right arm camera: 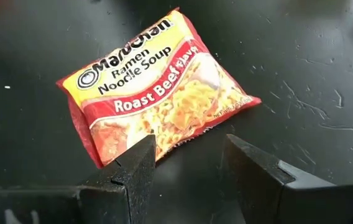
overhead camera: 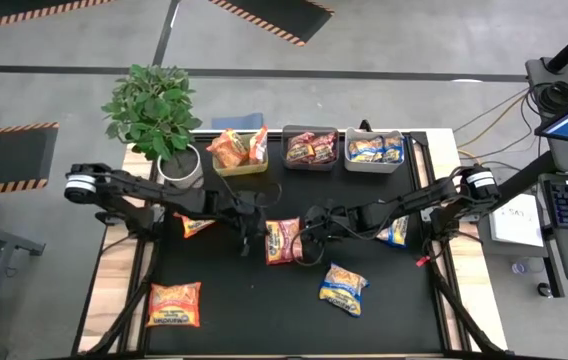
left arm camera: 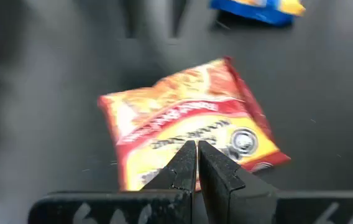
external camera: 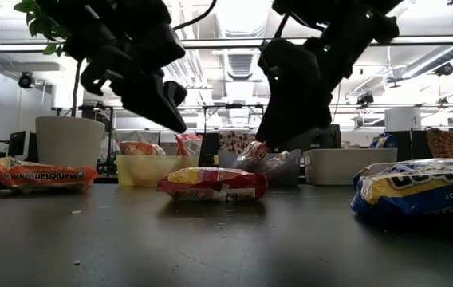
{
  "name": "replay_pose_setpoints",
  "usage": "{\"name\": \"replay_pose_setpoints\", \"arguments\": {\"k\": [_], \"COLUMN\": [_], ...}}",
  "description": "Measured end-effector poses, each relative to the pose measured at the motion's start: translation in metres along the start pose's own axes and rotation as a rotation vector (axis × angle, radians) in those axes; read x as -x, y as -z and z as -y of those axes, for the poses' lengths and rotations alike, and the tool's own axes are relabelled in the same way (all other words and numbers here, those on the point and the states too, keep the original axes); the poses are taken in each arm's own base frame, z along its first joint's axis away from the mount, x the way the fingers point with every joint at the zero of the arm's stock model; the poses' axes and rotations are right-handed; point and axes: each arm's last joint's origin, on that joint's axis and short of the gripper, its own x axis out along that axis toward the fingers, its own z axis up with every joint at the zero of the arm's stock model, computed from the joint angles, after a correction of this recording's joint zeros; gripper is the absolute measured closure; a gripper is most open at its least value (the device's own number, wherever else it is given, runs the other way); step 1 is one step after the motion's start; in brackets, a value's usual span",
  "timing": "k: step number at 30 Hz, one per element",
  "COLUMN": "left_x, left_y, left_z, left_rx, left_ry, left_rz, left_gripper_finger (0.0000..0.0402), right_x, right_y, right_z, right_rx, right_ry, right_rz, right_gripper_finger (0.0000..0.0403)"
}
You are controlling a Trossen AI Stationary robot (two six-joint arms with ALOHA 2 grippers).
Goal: Sort Maruchan noodles
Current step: Put the red noodle pack into the black bin
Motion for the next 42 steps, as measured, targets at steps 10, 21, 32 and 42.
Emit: {"name": "replay_pose_setpoints", "arguments": {"k": [10, 21, 32, 42], "left_x": [-0.026, -0.052, -0.052, -0.052], "left_y": [0.012, 0.025, 0.039, 0.046], "left_z": [0.004, 0.003, -0.004, -0.007], "left_rx": [0.011, 0.018, 0.053, 0.067], "left_ry": [0.026, 0.03, 0.024, 0.006], "left_rz": [-0.065, -0.1, -0.133, -0.122], "left_gripper_finger": [0.0402, 0.0402, 0.0402, 0.0402], "right_x": [-0.016, -0.02, -0.022, -0.043], "right_y": [0.024, 0.023, 0.017, 0.017], "right_z": [0.016, 0.032, 0.043, 0.04], "right_rx": [-0.167, -0.463, -0.561, -0.599], "right_ry": [-0.096, -0.113, -0.133, -0.209], "right_rz": [0.162, 0.117, 0.099, 0.143], "right_gripper_finger": [0.0225, 0.021, 0.0108, 0.01]}}
